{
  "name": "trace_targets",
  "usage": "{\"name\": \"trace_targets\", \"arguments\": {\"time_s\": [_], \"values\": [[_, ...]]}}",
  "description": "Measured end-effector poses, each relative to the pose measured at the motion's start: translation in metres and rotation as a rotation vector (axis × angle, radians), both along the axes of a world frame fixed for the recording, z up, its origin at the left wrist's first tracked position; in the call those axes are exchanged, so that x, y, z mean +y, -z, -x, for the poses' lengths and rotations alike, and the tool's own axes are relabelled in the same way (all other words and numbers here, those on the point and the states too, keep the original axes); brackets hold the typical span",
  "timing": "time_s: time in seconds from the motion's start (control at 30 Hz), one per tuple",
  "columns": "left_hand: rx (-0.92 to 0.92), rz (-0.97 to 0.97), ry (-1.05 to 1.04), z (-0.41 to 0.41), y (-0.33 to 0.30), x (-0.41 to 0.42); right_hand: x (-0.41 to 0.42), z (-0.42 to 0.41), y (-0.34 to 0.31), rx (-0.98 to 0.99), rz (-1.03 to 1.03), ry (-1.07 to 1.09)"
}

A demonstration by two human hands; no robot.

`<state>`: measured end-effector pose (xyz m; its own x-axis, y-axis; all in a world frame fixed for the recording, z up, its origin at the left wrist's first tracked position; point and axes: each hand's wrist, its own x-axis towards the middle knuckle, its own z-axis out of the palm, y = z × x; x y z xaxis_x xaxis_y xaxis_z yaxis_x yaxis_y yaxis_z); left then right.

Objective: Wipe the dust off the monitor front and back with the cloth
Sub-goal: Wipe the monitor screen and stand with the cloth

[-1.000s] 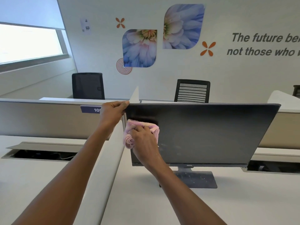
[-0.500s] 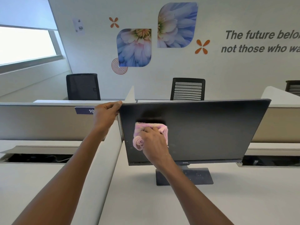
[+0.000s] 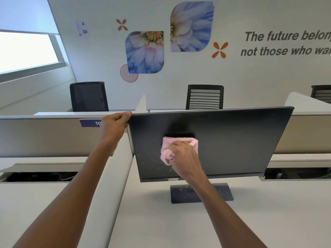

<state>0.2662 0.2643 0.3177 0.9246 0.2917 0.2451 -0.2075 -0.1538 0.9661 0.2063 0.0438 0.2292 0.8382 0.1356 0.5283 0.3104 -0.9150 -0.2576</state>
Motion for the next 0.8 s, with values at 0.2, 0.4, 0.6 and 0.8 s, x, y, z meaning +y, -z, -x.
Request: {"name": "trace_targets", "arguments": {"time_s": [0.2, 0.4, 0.6, 0.8], "values": [[0.003, 0.002, -0.005, -0.001, -0.001, -0.003, -0.026, -0.008, -0.033, -0.101, -0.025, 0.115], [0.000, 0.014, -0.020, 0.004, 0.000, -0.003, -0.024, -0.001, 0.000, -0.010, -0.011, 0.053], [-0.014, 0.008, -0.023, 0.001, 0.001, -0.004, -0.052, 0.004, -0.015, -0.116, -0.141, 0.177], [-0.016, 0.025, -0.016, -0.001, 0.005, -0.002, -0.045, 0.005, -0.006, -0.085, -0.122, 0.053]]}}
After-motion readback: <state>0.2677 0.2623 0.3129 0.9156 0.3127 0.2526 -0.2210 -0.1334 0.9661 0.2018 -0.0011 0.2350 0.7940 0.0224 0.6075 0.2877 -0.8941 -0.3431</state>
